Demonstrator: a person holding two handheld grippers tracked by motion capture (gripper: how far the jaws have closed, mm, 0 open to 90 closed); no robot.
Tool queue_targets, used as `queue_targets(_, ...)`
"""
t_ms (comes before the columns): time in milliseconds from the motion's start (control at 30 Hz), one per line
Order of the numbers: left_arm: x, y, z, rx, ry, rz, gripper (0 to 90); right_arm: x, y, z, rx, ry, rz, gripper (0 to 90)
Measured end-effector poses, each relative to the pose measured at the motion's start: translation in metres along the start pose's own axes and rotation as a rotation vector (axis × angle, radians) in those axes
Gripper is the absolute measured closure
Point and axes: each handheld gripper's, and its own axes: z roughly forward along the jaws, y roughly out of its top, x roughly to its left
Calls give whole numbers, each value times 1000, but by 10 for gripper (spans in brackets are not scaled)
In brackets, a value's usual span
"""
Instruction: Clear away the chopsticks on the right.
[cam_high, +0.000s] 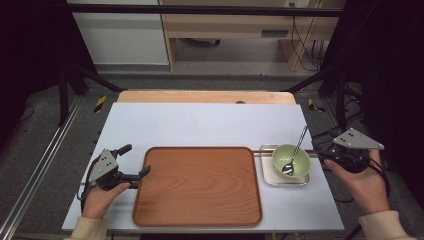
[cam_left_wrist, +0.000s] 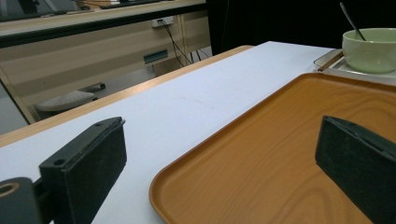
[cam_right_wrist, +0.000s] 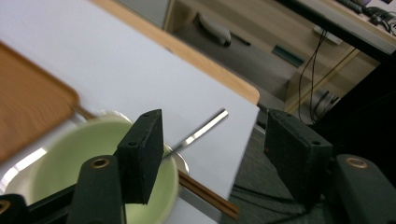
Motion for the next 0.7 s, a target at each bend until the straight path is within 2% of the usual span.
queue_targets(33, 0, 0, 0, -2, 2, -2, 16, -7, -4, 4, 49, -1, -41, 446)
queue_targets(67, 0, 0, 0, -2, 2, -2, 15, -7, -4, 4, 49, -1, -41, 446)
queue_targets(100, 0, 0, 0, -2, 3, -1, 15, -16, -10, 9, 95, 5, -60, 469)
queue_targets(133, 0, 0, 0, -1, 2, -1, 15, -16, -10, 9, 95, 5, -60, 469)
queue_targets(167, 0, 0, 1, 2, 0, 2, 16, -21, -16, 14, 129, 9, -64, 499)
queue_targets(233, 0, 0, 1, 3, 0, 2, 16, -24, -20, 17, 139, 2, -71, 525)
queue_targets(300, -1, 0, 2, 6, 0, 6, 17, -28, -29, 27, 170, 10, -40, 612)
queue_targets(333, -1, 0, 2, 6, 0, 6, 17, -28, -29, 27, 170, 10, -40, 612)
queue_targets(467, -2, 0, 3, 10, 1, 9, 18, -27, -37, 44, 218, 27, -21, 731)
queue_targets(500, -2, 0, 3, 10, 1, 8, 18, -27, -39, 55, 249, 37, -14, 774)
queue_targets(700, -1, -1, 2, 12, 10, 7, 20, -31, -45, 75, 286, 40, 37, 863)
